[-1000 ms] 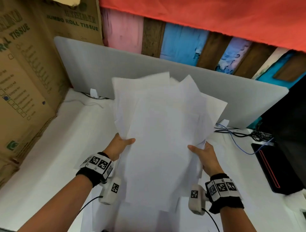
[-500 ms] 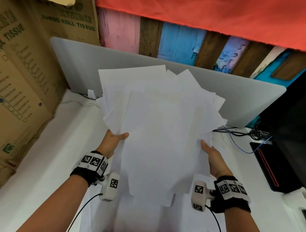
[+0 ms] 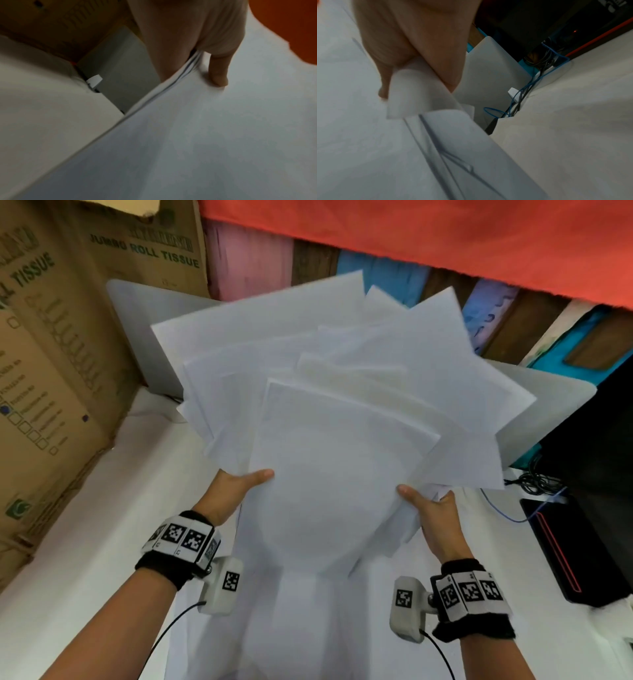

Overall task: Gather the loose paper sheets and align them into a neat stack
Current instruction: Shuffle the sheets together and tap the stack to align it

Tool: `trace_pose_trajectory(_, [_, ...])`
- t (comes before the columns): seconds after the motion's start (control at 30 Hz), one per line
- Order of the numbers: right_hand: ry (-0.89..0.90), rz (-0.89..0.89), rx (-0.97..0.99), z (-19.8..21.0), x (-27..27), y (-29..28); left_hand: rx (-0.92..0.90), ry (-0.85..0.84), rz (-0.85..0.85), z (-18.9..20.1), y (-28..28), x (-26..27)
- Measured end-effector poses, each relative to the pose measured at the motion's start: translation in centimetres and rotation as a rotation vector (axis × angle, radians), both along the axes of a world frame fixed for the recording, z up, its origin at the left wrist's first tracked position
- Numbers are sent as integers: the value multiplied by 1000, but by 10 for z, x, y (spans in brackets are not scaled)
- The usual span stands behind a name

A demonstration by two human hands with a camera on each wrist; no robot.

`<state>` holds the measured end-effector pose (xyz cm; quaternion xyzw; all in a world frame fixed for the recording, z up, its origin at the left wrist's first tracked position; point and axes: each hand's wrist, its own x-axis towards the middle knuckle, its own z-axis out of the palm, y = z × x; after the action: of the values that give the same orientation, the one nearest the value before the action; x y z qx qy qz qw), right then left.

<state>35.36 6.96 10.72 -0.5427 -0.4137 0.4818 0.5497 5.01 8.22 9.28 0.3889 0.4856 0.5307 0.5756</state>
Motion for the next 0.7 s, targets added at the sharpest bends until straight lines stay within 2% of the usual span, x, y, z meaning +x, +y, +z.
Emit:
trace_pose_trajectory(0.17, [82, -45, 5, -10, -11, 1, 25, 45, -4, -2, 0, 7])
trace_pose_trajectory(0.3, [109, -129, -3, -24, -14, 4, -11, -15, -45, -5, -6, 7])
trace_pose_trajectory(0.43, [112, -145, 24, -25, -13, 7, 7, -167, -67, 4, 0, -2])
trace_pose_trajectory(0.6, [104, -118, 23, -22, -14, 7, 15, -512, -24, 29, 11, -16])
trace_pose_trajectory(0.7, [91, -121, 22, -18, -17, 5, 28, -634, -100, 42, 11, -27])
